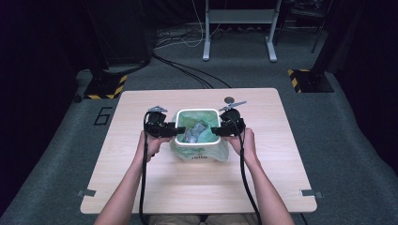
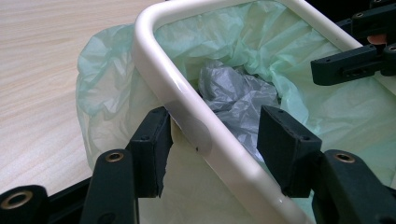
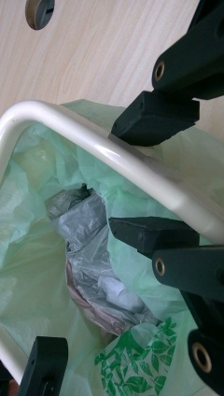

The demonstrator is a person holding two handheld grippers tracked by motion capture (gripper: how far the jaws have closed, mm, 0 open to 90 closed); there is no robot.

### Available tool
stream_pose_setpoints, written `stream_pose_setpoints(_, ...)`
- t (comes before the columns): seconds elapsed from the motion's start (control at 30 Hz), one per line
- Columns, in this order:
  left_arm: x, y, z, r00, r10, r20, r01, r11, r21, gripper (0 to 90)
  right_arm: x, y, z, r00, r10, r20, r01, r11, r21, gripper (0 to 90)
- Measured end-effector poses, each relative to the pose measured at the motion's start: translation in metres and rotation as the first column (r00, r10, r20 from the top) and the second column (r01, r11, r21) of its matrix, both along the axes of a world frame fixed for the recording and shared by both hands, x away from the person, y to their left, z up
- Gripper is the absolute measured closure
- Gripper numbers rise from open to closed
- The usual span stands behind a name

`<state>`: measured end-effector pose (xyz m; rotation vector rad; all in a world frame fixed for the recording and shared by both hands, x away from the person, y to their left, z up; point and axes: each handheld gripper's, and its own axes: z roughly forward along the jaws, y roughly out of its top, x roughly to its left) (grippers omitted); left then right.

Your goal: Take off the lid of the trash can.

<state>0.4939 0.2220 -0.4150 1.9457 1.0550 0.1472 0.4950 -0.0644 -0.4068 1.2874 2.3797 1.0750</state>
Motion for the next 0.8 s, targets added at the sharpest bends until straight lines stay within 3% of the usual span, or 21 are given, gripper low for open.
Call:
stream_pose_setpoints(0.53, 0.0000, -0.0016, -0.0002, 1.0000, 0.004, 0.005, -0.004, 1.0000, 0.006, 45.9, -0.0043, -0.0024, -0.0005, 0.9999, -0.011, 0.008, 0.011, 0.999, 0.031, 51.4)
stream_pose_setpoints(0.8, 0.0013, -0.0029, 0.0014, 0.9999, 0.012, 0.011, -0.012, 0.9996, 0.024, 48.2, -0.0073, 0.0000, 0.0057, 0.9994, -0.029, 0.016, 0.029, 0.999, 0.016, 50.6)
